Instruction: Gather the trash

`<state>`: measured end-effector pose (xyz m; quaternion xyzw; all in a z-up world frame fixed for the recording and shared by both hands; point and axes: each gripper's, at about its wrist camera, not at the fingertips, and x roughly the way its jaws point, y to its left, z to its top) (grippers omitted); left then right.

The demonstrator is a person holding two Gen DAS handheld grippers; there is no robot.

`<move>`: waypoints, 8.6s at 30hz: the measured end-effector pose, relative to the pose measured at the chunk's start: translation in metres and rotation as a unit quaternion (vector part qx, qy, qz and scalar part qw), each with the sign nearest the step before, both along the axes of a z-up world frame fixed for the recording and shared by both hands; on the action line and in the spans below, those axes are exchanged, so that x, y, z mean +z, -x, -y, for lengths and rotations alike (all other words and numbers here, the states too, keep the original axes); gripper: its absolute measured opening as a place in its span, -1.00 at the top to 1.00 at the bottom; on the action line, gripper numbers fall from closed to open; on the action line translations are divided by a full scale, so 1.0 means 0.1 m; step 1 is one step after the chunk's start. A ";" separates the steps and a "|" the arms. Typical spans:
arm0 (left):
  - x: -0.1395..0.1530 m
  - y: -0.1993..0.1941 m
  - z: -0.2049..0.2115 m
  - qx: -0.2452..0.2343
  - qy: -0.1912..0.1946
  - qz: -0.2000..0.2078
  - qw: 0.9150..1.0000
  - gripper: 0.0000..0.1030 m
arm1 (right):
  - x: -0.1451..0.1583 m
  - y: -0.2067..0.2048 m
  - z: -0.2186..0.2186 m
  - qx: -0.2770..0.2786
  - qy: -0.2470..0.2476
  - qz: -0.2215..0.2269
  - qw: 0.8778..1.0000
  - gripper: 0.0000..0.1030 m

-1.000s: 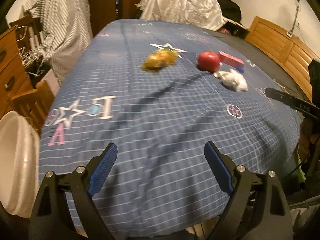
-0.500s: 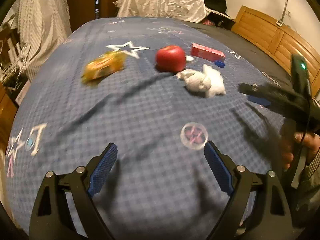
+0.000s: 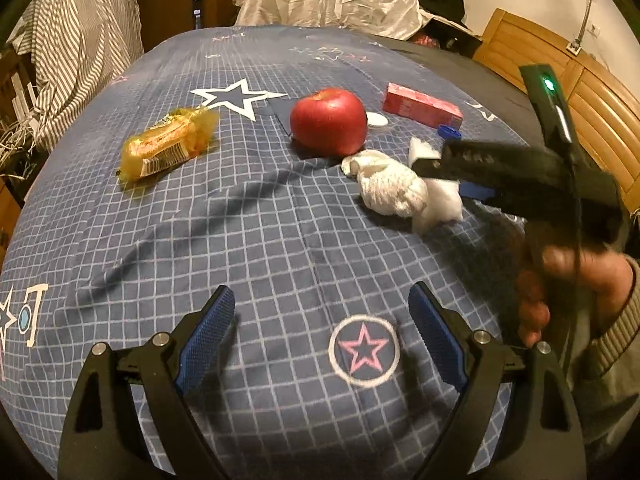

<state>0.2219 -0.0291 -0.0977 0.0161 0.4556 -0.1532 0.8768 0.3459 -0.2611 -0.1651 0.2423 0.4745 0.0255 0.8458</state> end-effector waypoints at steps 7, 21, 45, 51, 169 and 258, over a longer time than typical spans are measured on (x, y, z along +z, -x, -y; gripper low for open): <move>0.16 -0.07 0.22 -0.033 0.007 0.029 0.999 -0.65 | 0.23 0.32 0.34 0.029 0.009 0.025 0.999 -0.01; -0.17 -0.66 0.93 -0.028 0.002 0.010 1.000 -0.34 | 0.26 0.93 0.47 0.131 0.123 0.026 0.983 -0.08; -0.29 -0.58 0.59 0.003 0.001 -0.007 1.000 0.22 | 0.06 1.41 0.55 -0.017 0.116 0.061 0.991 -0.03; -0.20 -0.48 0.46 0.025 0.016 0.002 1.000 0.32 | 0.12 1.46 0.49 -0.016 0.119 0.079 0.990 0.04; 0.68 1.51 -4.81 0.298 -0.020 0.043 0.953 -0.06 | 1.93 1.30 -6.33 0.493 0.024 0.139 0.858 -0.29; 1.13 1.99 -3.75 0.440 -0.114 0.162 0.876 -0.88 | 2.16 1.93 -5.07 0.381 0.145 0.231 0.883 -0.90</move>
